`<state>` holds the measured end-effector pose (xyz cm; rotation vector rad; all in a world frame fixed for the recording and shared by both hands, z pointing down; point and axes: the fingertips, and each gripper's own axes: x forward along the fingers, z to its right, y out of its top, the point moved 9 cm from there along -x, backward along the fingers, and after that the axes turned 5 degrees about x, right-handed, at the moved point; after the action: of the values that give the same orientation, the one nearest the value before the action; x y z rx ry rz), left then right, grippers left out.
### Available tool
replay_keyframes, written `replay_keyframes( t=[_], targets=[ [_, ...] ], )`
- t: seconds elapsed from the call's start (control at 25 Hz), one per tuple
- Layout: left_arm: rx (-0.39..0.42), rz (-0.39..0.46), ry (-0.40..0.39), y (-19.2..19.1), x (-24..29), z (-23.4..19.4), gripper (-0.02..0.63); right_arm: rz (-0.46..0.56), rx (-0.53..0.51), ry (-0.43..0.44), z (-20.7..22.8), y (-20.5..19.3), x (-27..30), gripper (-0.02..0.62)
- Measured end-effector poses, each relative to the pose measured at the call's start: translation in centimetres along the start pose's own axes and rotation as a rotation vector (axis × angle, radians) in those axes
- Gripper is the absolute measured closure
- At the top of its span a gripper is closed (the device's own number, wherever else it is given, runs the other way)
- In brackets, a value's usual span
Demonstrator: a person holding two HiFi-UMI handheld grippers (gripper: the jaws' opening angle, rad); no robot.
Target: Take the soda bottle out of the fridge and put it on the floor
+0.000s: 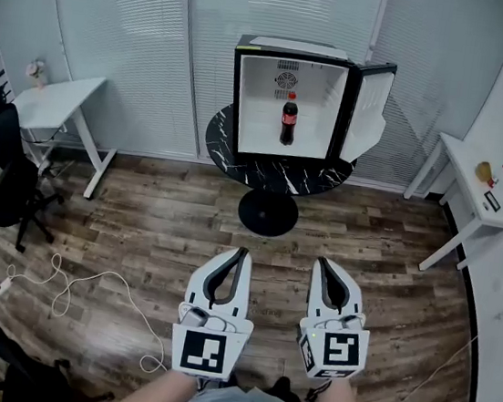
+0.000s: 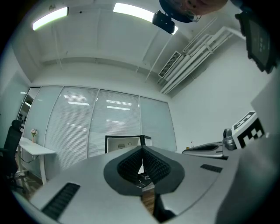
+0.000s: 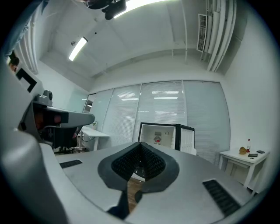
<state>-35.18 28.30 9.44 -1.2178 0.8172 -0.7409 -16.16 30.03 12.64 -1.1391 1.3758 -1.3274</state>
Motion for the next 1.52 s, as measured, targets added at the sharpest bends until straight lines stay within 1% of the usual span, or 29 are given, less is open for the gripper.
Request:
replay_keyframes(
  t=[0.12,0.32,0.6,0.76,0.92,1.2,1.36,1.52],
  targets=[
    [-0.012,-0.009,-0.006,-0.8,0.0,-1.5,0.589,0.013,-0.010,-0.044,-0.2,0.3,0.9,0.583],
    [-0.026,-0.033,-0.020,-2.5,1.0,-2.7,0.589,0.010,-0.011,-0.074,0.1,0.0,2.6,0.581],
    [-0.015,-0.056,-0.023,-4.4,4.9,-3.7,0.589,0.007,0.003,-0.084,2.2,-1.1,6.5,0.581],
    [-0.015,-0.058,-0.024,-5.5,9.3,-3.8,0.589,-0.004,0.009,-0.079,4.6,-2.0,10.2,0.581],
    [-0.007,-0.078,-0.025,-6.7,15.0,-3.7,0.589,-0.017,0.034,-0.065,8.2,-2.8,14.7,0.582],
    [0.043,-0.100,-0.010,-7.4,24.9,-3.6,0.589,-0.005,0.067,-0.008,14.4,-2.8,23.1,0.582],
    [0.056,-0.091,0.019,-7.3,28.9,-3.8,0.589,0.012,0.073,0.024,17.0,-2.5,26.9,0.581],
    [0.068,-0.088,0.044,-7.4,31.5,-4.4,0.589,0.025,0.077,0.047,18.5,-2.3,29.8,0.581]
  ],
)
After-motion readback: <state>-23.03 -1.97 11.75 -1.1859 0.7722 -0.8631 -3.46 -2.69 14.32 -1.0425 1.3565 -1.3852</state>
